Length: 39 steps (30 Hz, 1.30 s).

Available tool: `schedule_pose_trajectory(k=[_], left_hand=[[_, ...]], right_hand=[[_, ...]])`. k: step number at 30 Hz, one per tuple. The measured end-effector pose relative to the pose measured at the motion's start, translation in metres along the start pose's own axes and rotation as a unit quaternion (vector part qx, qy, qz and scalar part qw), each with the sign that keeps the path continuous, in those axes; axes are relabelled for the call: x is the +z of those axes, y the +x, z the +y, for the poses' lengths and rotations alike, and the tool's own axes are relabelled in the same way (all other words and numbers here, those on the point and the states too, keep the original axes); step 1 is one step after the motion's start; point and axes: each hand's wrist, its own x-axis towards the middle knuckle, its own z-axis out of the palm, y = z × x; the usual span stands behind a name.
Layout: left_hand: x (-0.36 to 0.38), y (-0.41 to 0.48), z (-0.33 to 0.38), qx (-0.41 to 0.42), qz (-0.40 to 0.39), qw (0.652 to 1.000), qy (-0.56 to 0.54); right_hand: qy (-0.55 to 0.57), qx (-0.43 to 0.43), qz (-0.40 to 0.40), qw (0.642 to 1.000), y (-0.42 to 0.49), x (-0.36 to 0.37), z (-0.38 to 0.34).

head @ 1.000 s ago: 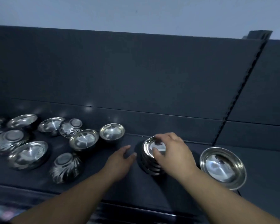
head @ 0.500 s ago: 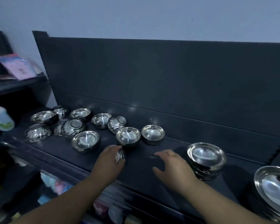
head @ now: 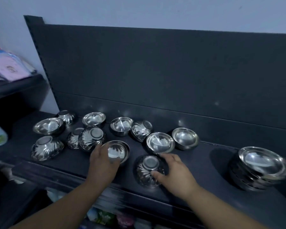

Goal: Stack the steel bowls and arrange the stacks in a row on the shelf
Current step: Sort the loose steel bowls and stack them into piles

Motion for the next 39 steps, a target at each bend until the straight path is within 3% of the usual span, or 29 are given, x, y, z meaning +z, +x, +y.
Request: schedule_pose_trajectory(k=[3,6,11,14,17,21,25,27,28,32,34,36,39], left_hand=[[-0.006,0.014,-0.019,-0.063,-0.041,0.993,-0.088],[-0.008,0.021,-0.026,-0.116,-0.082,0.984,-0.106],[-0.008,0.031,-0.031,-0.131,-0.135,0.976,-0.107],[-0.005,0.032,-0.029,-0.164,-0.155,0.958,-0.175],[-0.003,0.029,-0.02,-0.195,-0.157,0.937,-0.244],[-0.003,0.023,-0.012,-0.194,-0.126,0.933,-0.275],[-0.006,0.013,0.006,-0.166,-0.092,0.933,-0.305],[-0.004,0.01,0.02,-0.15,-0.088,0.93,-0.323],[-0.002,0.008,0.028,-0.142,-0.09,0.929,-0.329],[0.012,-0.001,0.061,-0.102,-0.108,0.929,-0.339],[0.016,-0.005,0.072,-0.09,-0.114,0.93,-0.336],[0.022,-0.01,0.084,-0.081,-0.125,0.932,-0.33],[0.035,-0.017,0.099,-0.074,-0.146,0.933,-0.321]], right_hand=[[-0.001,0.02,0.002,1.0,0.006,0.018,-0.017],[-0.018,0.043,0.005,0.999,0.007,0.031,-0.027],[-0.032,0.077,0.009,0.996,0.006,0.044,-0.032],[-0.04,0.083,0.008,0.996,0.006,0.051,-0.028],[-0.055,0.077,0.007,0.995,0.006,0.051,-0.025],[-0.04,0.064,0.014,0.997,0.002,0.045,-0.021],[0.079,0.067,0.056,0.993,-0.013,0.024,-0.014],[0.213,0.104,0.092,0.967,-0.02,0.007,-0.009],[0.306,0.143,0.091,0.937,-0.022,-0.002,-0.004],[0.607,0.258,-0.018,0.751,-0.038,-0.043,0.015],[0.67,0.265,-0.046,0.692,-0.045,-0.055,0.026],[0.688,0.257,-0.053,0.677,-0.054,-0.063,0.04],[0.663,0.247,-0.037,0.706,-0.068,-0.072,0.049]])
